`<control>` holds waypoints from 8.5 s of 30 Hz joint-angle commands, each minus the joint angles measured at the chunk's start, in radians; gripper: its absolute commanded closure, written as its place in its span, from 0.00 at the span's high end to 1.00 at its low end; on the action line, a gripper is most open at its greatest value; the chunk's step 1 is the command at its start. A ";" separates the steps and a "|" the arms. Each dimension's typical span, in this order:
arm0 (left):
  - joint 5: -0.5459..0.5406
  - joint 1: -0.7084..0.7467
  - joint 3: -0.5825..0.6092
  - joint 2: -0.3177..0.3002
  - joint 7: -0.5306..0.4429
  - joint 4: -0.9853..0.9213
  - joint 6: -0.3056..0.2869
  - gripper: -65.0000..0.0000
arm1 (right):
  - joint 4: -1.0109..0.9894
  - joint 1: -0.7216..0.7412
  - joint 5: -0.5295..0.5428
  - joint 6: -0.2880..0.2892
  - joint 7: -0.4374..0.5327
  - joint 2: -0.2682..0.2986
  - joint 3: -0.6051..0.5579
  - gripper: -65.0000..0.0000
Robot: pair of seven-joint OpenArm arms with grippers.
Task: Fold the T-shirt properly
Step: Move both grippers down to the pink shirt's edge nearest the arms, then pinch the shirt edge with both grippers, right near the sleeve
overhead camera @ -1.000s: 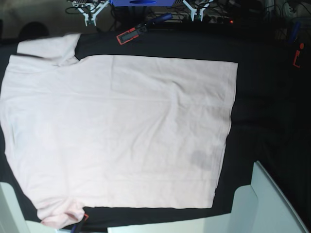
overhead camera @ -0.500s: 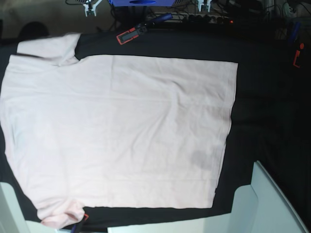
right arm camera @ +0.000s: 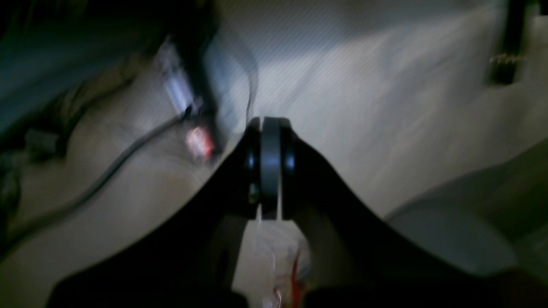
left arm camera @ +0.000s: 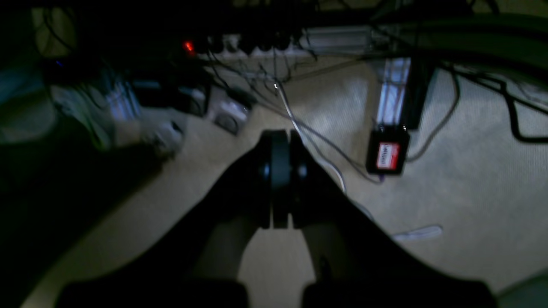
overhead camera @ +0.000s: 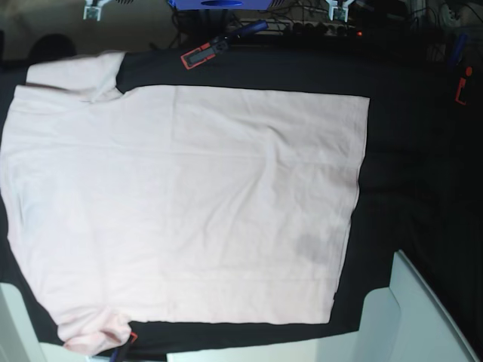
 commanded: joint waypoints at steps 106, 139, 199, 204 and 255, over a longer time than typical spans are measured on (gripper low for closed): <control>-0.001 -0.043 -0.266 -0.027 -0.002 0.627 0.004 0.00 | 0.480 0.281 0.375 0.707 -0.886 0.064 0.677 0.49; -0.258 -0.040 -0.115 -0.047 -0.012 0.513 -0.127 0.50 | 0.477 0.281 0.374 0.707 -0.879 0.065 0.637 0.00; -0.805 0.085 0.077 -0.245 -0.001 0.664 -0.127 0.74 | 0.422 0.267 0.374 0.707 -0.828 0.093 0.514 0.00; -0.805 0.059 0.075 -0.242 -0.002 0.587 -0.127 0.74 | 0.422 0.267 0.374 0.707 -0.828 0.093 0.514 0.00; -0.805 -0.036 0.100 -0.199 -0.001 0.543 -0.127 0.00 | 0.422 0.267 0.374 0.707 -0.828 0.093 0.513 0.00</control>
